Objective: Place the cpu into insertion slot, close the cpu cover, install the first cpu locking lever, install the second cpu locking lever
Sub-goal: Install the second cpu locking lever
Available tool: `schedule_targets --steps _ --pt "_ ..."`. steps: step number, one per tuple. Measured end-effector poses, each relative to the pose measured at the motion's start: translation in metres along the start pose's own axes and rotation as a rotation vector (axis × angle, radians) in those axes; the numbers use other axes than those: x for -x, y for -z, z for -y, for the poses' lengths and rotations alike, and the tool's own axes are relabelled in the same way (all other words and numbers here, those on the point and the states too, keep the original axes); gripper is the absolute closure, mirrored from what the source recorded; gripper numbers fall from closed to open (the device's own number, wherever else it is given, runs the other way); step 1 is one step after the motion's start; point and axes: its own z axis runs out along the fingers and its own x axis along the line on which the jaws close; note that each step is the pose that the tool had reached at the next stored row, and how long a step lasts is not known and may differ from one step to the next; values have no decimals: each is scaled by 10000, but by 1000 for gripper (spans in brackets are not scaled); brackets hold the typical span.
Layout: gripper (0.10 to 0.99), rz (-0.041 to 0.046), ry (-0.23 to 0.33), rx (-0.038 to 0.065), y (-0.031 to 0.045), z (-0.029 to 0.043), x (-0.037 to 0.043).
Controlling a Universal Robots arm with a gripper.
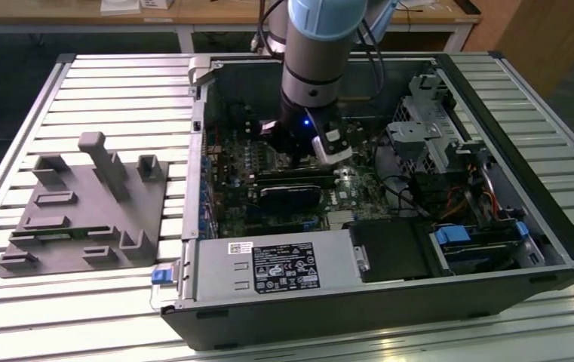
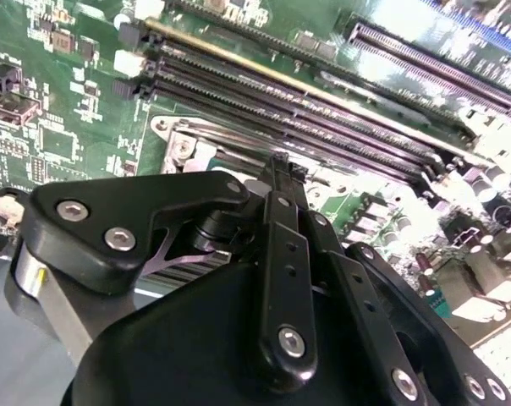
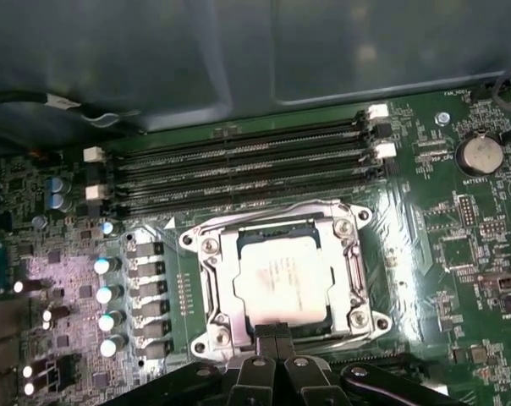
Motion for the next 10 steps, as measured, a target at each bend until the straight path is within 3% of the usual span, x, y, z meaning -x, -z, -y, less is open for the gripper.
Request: schedule_targets --steps 5,10 --pt "980 53 -6 -326 -16 -111 0" --pt "980 87 8 -367 -17 -121 -18"
